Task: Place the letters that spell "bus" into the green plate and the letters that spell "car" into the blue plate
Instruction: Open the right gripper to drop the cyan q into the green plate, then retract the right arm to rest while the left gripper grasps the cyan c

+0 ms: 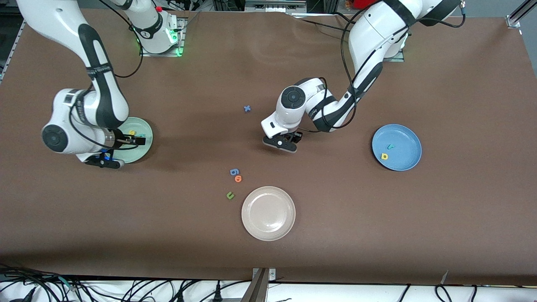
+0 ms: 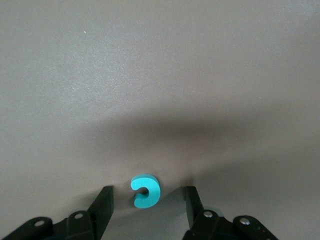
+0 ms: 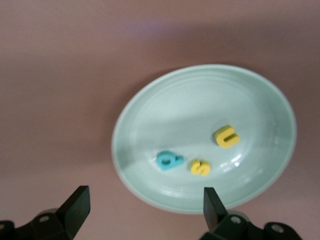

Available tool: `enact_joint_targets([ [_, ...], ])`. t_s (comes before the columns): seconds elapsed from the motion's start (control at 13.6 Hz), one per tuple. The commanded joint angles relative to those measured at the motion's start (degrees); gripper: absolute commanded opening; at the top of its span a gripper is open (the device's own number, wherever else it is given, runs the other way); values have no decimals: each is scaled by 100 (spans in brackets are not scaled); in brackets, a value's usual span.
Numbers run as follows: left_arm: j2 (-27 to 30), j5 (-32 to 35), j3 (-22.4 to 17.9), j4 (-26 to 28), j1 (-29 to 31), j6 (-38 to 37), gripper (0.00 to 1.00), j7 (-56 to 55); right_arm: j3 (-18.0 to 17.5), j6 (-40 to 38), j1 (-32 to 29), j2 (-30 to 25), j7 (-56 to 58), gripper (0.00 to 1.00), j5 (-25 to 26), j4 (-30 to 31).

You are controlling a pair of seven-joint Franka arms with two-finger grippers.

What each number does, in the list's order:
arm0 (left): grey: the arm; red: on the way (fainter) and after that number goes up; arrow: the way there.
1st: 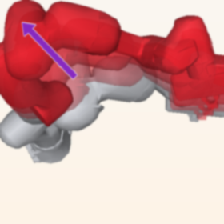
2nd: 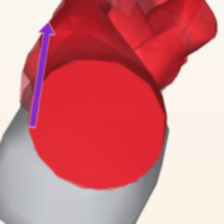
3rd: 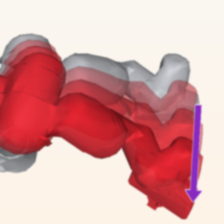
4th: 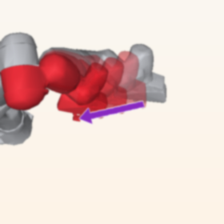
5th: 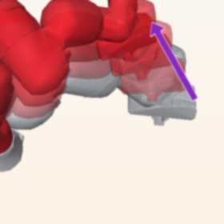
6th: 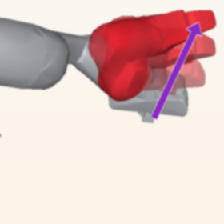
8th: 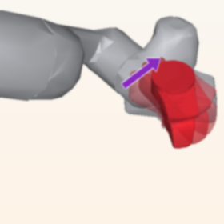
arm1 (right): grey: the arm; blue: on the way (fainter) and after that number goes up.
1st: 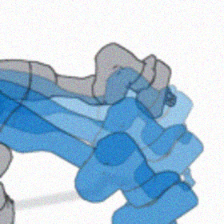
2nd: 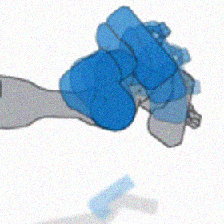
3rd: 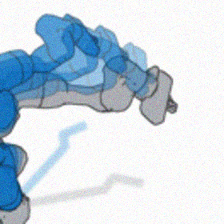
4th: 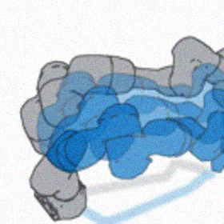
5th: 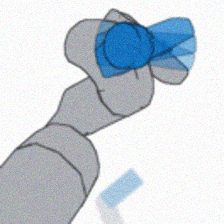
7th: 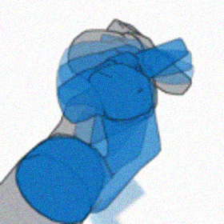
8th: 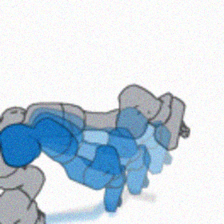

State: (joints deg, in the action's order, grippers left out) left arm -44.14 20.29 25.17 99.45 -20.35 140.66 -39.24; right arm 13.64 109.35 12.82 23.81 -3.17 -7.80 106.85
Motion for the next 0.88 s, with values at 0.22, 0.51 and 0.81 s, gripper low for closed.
enact_joint_targets([
  [0.22,-174,194,-48,-338,-92,-65,45,-101,-10,-1222,27,-315,-421,100,-28,-1341],
  [0.51,-182,212,-48,-338,-92,-65,38,-93,-19,-1179,36,-693,-466,100,15,-1658],
  [0.81,-182,212,-48,-312,-92,-65,36,-84,16,-1222,36,-948,-431,100,120,-1816],
])
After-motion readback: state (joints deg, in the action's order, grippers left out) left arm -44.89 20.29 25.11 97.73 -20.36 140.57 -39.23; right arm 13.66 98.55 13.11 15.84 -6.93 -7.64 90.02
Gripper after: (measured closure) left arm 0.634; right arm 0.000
